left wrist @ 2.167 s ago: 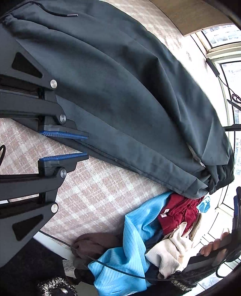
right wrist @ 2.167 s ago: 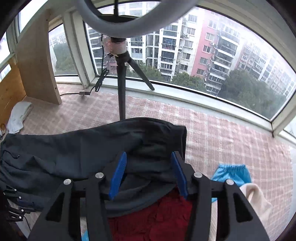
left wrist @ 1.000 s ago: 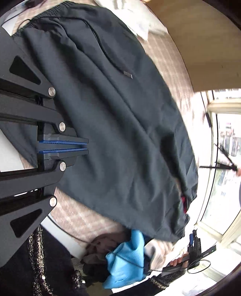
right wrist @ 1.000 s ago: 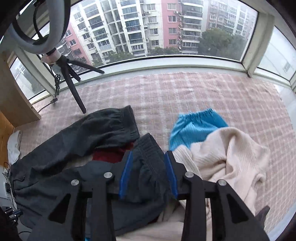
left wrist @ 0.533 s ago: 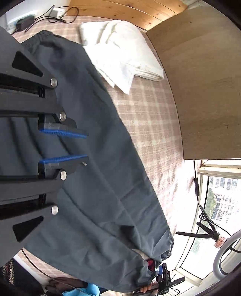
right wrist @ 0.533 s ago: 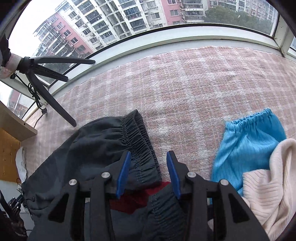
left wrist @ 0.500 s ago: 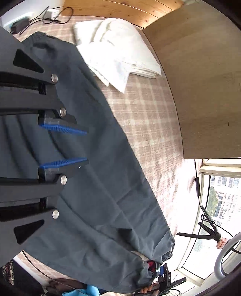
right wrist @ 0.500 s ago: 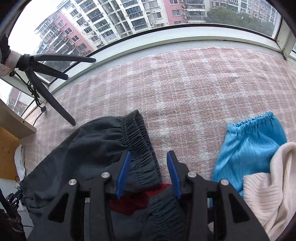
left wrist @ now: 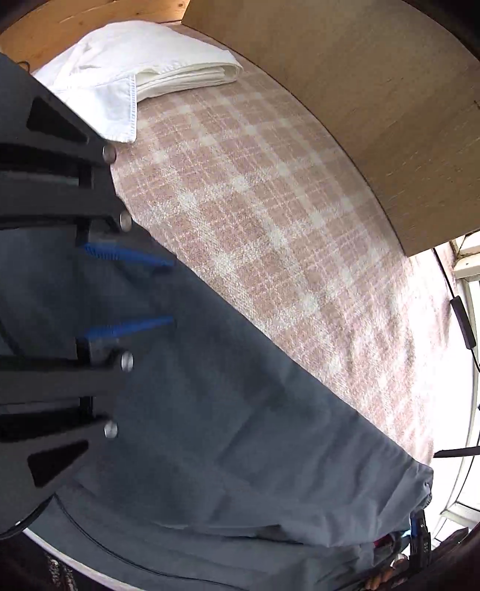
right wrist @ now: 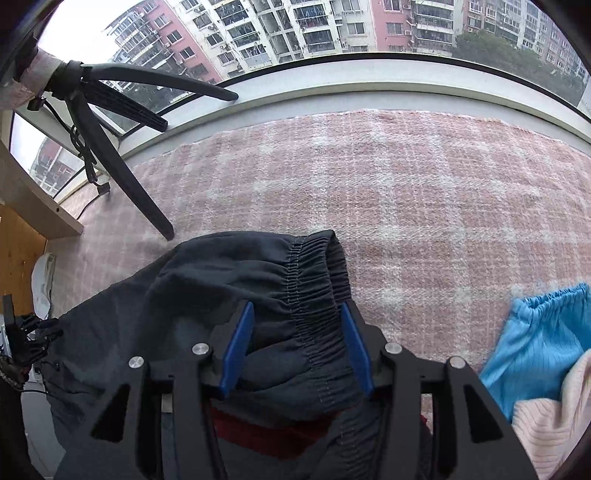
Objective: Fold clothes
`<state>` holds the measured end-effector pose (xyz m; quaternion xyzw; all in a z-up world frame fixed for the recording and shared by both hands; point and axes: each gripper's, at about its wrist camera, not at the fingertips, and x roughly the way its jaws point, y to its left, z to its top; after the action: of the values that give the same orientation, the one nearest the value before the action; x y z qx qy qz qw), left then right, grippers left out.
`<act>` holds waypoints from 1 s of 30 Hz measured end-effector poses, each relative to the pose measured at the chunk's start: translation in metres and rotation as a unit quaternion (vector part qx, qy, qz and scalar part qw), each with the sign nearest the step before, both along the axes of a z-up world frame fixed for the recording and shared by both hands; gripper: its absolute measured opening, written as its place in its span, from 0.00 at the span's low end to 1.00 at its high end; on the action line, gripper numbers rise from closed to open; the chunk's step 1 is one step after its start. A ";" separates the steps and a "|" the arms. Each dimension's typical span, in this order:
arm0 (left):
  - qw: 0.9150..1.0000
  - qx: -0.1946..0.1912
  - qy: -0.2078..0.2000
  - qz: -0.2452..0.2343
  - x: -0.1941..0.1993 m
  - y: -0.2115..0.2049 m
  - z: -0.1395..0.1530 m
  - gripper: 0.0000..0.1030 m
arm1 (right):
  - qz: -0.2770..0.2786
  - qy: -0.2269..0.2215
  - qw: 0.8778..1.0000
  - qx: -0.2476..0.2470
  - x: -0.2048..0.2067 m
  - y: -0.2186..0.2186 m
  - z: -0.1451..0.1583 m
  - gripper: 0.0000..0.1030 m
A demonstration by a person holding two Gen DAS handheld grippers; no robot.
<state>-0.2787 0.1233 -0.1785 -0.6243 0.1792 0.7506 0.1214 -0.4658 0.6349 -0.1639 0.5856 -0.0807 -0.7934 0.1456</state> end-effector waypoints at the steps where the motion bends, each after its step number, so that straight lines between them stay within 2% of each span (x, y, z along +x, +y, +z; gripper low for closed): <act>1: 1.000 -0.001 0.002 0.002 0.003 0.000 0.000 0.01 | -0.001 -0.001 1.000 -0.010 -0.001 0.002 0.000 0.49; 3: 1.000 0.008 0.002 0.016 0.007 0.002 0.002 0.00 | -0.003 -0.009 1.000 -0.028 -0.003 0.004 -0.005 0.55; 6: 0.999 0.013 0.013 0.035 0.012 0.004 0.011 0.00 | 0.001 -0.002 1.000 -0.012 -0.003 -0.002 -0.011 0.54; 7: 0.999 0.011 0.020 0.039 0.014 0.005 0.015 0.00 | 0.008 0.008 1.000 -0.002 0.000 -0.006 -0.010 0.37; 8: 0.999 0.010 0.027 0.044 0.016 0.005 0.019 0.00 | 0.018 0.012 1.000 0.000 0.003 -0.010 -0.009 0.24; 11: 0.996 -0.012 0.065 0.058 0.021 0.005 0.046 0.00 | 0.025 0.043 0.999 -0.002 0.016 -0.013 0.003 0.25; 15: 0.987 -0.061 0.132 0.065 0.021 0.002 0.088 0.00 | 0.011 0.109 0.994 -0.020 0.032 -0.006 0.042 0.25; 17: 0.985 -0.057 0.147 0.066 0.008 -0.008 0.096 0.00 | -0.001 0.137 0.990 -0.019 0.032 -0.002 0.054 0.25; 19: 0.984 -0.057 0.148 0.087 -0.006 -0.017 0.087 0.02 | -0.012 0.152 0.988 -0.011 0.024 0.001 0.057 0.25; 20: 0.985 -0.060 0.136 0.091 -0.013 -0.020 0.077 0.05 | -0.016 0.146 0.989 -0.001 0.018 0.001 0.052 0.25; 23: 0.982 -0.109 0.118 0.096 -0.023 -0.022 0.051 0.06 | -0.023 0.113 0.993 0.038 0.000 -0.001 0.030 0.28; 25: 0.983 -0.092 0.122 0.102 -0.016 -0.021 0.056 0.06 | -0.028 0.094 0.994 0.053 -0.005 0.002 0.023 0.29; 27: 0.984 -0.071 0.135 0.093 -0.002 -0.014 0.070 0.08 | -0.042 0.090 0.994 0.042 -0.005 0.011 0.027 0.29; 30: 0.985 -0.049 0.151 0.065 0.024 0.001 0.090 0.17 | -0.058 0.087 0.994 0.013 -0.001 0.025 0.048 0.36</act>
<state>-0.2543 0.1242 -0.0883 -0.5191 0.1913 0.8329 0.0129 -0.4664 0.6599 -0.1157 0.5102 -0.0916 -0.8495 0.0983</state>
